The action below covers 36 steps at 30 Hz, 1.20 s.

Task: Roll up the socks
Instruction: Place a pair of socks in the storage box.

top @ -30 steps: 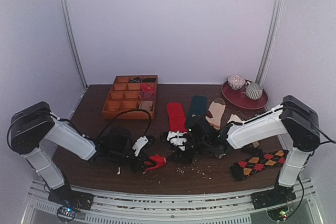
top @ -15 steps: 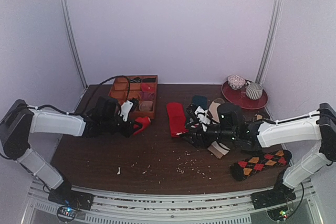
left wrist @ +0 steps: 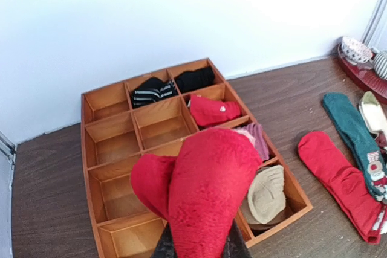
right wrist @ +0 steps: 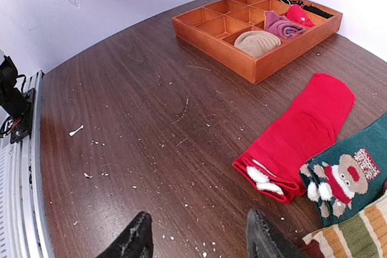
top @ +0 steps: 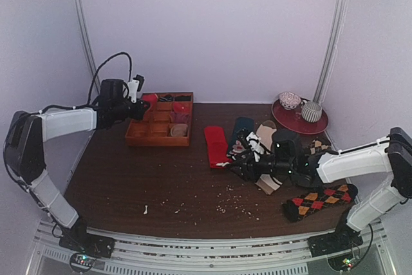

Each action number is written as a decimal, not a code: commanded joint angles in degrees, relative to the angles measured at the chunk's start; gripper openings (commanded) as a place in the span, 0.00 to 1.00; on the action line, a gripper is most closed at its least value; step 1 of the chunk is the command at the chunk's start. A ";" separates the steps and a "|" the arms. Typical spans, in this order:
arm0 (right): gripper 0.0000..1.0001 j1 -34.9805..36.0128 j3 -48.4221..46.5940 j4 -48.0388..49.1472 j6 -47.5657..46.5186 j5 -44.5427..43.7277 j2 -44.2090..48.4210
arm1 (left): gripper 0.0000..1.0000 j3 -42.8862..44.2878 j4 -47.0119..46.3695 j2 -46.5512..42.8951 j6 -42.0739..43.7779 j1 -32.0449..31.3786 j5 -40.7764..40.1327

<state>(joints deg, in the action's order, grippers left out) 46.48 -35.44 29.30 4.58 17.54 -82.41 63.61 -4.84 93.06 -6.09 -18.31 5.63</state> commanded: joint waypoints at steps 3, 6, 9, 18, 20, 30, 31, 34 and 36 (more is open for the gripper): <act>0.53 -1.84 1.31 2.33 1.72 2.37 -0.94 | 0.00 1.40 -1.41 6.80 -2.83 0.38 1.90; 0.52 -2.33 1.00 2.53 2.13 3.42 -2.15 | 0.00 1.39 -2.50 9.60 -2.30 0.33 3.63; 0.51 -2.67 0.94 3.01 2.64 3.96 -3.03 | 0.00 3.09 -1.94 12.67 -1.62 0.29 5.07; 0.50 -3.31 1.88 3.55 3.77 4.89 -3.72 | 0.00 10.02 3.86 19.83 -0.27 0.23 4.90; 0.50 -3.39 2.10 3.49 3.86 5.01 -3.72 | 0.00 11.43 5.82 20.75 -0.21 0.25 4.18; 0.50 -3.59 2.68 3.56 3.78 6.03 -3.83 | 0.00 7.66 8.29 18.81 -0.66 -0.13 3.76; 0.50 -3.58 2.68 3.61 3.77 6.20 -4.08 | 0.00 7.14 8.19 18.54 -0.63 -0.14 3.60; 0.50 -3.59 2.34 3.58 3.77 6.77 -4.67 | 0.00 6.59 8.32 19.07 -0.53 -0.12 3.41; 0.50 -3.59 2.09 3.29 3.86 6.96 -4.77 | 0.00 6.54 8.49 19.71 -0.38 -0.14 3.86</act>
<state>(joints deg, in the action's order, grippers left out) 43.24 -33.30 31.90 7.94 23.29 -86.37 71.77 1.50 113.06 -6.96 -18.22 9.78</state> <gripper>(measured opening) 0.497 0.118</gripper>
